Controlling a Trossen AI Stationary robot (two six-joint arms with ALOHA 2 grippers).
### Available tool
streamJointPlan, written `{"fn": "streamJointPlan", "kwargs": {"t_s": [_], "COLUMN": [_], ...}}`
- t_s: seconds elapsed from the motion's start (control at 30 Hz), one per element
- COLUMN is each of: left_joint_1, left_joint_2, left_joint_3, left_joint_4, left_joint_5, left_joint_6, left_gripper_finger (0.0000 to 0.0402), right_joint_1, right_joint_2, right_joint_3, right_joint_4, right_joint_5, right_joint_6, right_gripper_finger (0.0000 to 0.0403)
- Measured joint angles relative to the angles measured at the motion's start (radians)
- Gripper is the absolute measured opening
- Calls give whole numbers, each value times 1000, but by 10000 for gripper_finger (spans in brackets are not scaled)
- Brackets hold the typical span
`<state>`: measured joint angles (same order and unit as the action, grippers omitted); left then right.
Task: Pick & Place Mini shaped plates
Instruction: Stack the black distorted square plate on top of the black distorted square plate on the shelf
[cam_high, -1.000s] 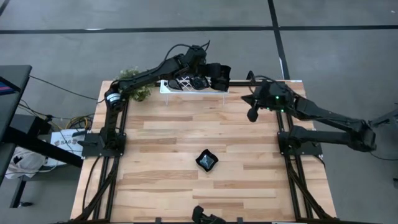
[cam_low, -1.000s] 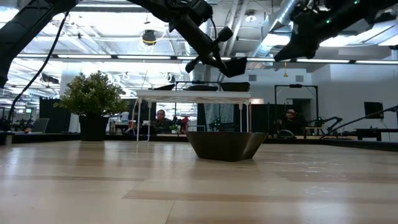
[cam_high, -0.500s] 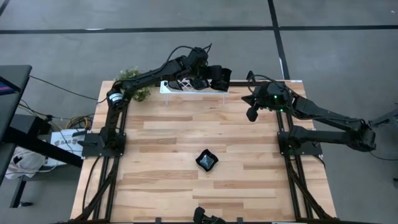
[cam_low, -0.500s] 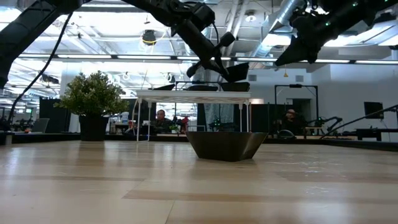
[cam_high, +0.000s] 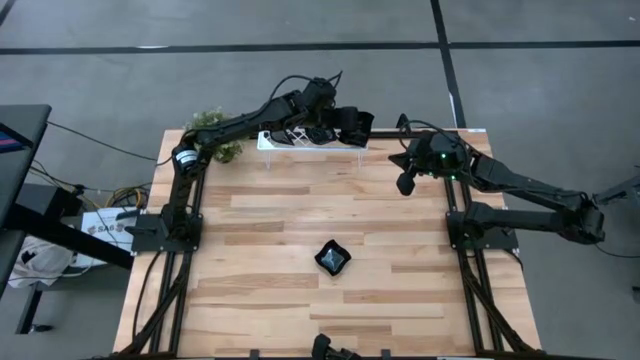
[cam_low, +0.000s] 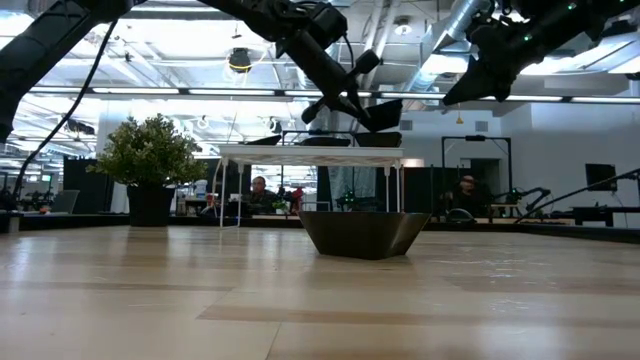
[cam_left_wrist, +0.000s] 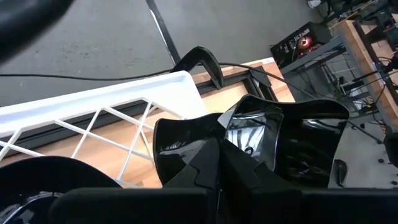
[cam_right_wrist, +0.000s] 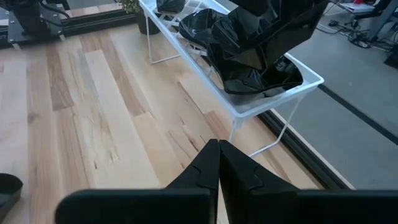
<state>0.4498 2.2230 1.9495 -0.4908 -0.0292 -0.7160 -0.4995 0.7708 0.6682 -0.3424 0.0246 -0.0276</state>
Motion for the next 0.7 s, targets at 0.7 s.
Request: {"fn": "streamJointPlan", "kwargs": {"t_s": [0.7], "left_joint_1": [-5], "left_joint_2": [0], "left_joint_3": [0], "left_joint_4": [-1], "left_joint_5": [0], "left_joint_6": [57], "left_gripper_finger": [83], "right_joint_1": [0], "right_joint_2": [0], "right_joint_3": [0], "right_joint_4": [0], "right_joint_5": [0], "right_joint_6": [0], "right_gripper_finger": [1]}}
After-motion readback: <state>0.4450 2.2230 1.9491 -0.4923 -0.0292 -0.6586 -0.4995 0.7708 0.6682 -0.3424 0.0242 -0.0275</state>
